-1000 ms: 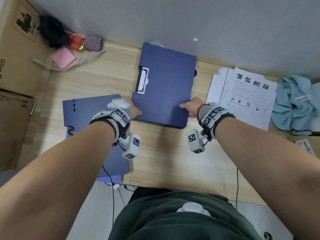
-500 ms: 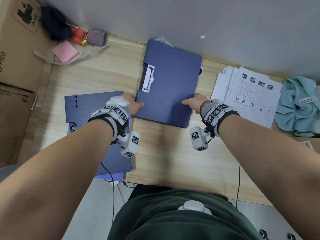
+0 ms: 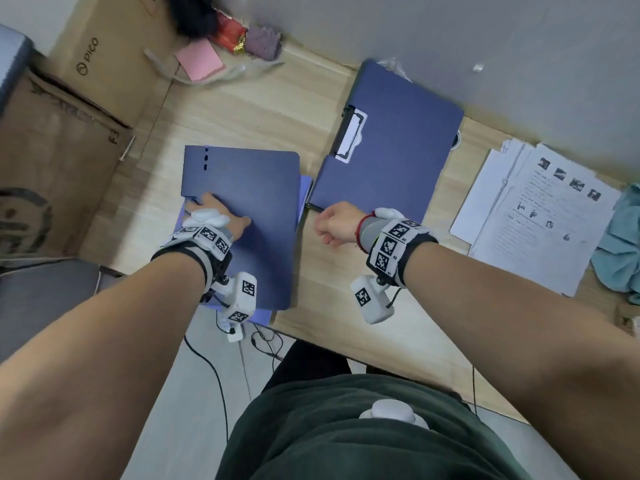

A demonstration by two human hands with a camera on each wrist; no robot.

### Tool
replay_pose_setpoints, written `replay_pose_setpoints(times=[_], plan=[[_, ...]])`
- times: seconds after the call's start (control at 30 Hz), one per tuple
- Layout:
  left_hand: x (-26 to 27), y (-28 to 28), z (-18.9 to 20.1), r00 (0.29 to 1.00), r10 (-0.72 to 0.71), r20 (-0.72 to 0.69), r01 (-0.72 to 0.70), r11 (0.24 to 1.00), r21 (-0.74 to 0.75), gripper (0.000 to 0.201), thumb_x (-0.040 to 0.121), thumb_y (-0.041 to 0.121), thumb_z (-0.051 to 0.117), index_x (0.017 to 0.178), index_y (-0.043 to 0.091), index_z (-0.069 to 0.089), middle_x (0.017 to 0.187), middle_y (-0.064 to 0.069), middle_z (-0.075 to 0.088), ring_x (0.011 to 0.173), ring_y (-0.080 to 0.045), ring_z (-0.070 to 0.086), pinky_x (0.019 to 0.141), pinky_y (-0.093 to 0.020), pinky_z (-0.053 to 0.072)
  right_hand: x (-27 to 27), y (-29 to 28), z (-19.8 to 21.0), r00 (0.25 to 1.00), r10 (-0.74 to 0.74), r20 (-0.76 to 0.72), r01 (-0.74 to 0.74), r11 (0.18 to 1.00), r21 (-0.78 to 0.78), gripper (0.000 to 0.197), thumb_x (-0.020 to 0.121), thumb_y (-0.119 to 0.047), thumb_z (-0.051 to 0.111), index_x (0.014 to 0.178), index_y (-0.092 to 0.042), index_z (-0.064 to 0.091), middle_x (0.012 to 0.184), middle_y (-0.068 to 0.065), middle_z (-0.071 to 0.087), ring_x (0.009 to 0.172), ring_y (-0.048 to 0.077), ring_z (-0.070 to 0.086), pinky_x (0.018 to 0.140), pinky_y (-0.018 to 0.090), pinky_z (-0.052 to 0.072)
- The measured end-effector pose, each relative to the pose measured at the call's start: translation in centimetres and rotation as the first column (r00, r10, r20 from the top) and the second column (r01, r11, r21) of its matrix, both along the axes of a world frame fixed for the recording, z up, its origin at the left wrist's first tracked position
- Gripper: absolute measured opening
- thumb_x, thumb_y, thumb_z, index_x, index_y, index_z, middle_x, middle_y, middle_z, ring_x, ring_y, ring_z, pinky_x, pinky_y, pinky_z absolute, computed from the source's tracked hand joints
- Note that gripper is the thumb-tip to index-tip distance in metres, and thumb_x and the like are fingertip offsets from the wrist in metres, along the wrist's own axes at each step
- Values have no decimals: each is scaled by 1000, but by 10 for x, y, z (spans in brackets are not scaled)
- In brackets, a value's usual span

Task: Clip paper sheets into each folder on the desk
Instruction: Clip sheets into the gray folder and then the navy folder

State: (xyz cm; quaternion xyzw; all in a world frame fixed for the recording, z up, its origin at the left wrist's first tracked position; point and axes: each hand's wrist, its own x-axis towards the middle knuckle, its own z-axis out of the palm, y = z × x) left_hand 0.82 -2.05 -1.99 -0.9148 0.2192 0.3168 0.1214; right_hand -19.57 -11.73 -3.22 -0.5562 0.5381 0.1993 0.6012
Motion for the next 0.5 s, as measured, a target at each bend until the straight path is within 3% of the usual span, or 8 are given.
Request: replay_pose_setpoints(times=[0.13, 0.2, 0.27, 0.33, 0.4, 0.43, 0.5], plan=[[11, 45, -13, 995, 97, -15, -95, 993, 66, 99, 72, 60, 75, 144, 13, 27, 140, -17, 42, 122, -42, 50, 99, -50, 43, 19, 34, -16, 1000, 16, 19, -18, 994, 105, 13, 90, -25, 64, 84, -14, 59, 80, 6, 62, 78, 24, 63, 72, 36, 58], [13, 58, -19, 994, 107, -30, -105, 993, 44, 97, 72, 60, 74, 141, 9, 29, 138, -16, 41, 120, -40, 52, 99, -49, 43, 25, 47, -17, 999, -38, 26, 33, 988, 150, 11, 95, -22, 62, 102, -15, 55, 92, 7, 64, 85, 22, 64, 78, 33, 57], [12, 64, -18, 994, 98, -36, -97, 995, 24, 92, 74, 60, 74, 139, 8, 33, 138, -14, 40, 118, -37, 54, 96, -48, 43, 29, 53, -17, 999, -33, 35, 28, 989, 144, 16, 96, -20, 61, 108, -13, 55, 93, 7, 65, 81, 20, 65, 80, 33, 56], [10, 68, -18, 996, 80, -40, -80, 997, 9, 90, 75, 62, 71, 139, 10, 34, 139, -13, 40, 119, -36, 54, 96, -46, 43, 32, 57, -17, 999, -16, 38, 12, 994, 113, 11, 95, -19, 63, 97, -9, 58, 84, 4, 63, 67, 15, 59, 65, 28, 54], [9, 68, -17, 997, 66, -45, -66, 998, -1, 91, 75, 67, 68, 140, 11, 35, 140, -12, 41, 120, -36, 54, 96, -45, 42, 34, 58, -15, 998, -35, 44, 31, 995, 99, 15, 93, -21, 65, 84, -14, 54, 82, 4, 60, 63, 14, 55, 58, 26, 49], [9, 68, -17, 996, 70, -49, -70, 997, -11, 92, 74, 70, 65, 139, 11, 36, 139, -12, 41, 120, -36, 54, 96, -46, 43, 34, 59, -15, 997, -39, 61, 33, 996, 87, 16, 93, -23, 65, 85, -16, 53, 85, 3, 61, 64, 14, 56, 58, 26, 50], [10, 69, -18, 995, 96, -38, -97, 994, -47, 95, 72, 80, 57, 136, 12, 40, 136, -13, 47, 115, -38, 57, 96, -47, 46, 37, 63, -9, 990, -30, 140, 19, 997, 73, 16, 92, -27, 65, 102, -19, 56, 99, 0, 65, 80, 17, 64, 70, 33, 58]])
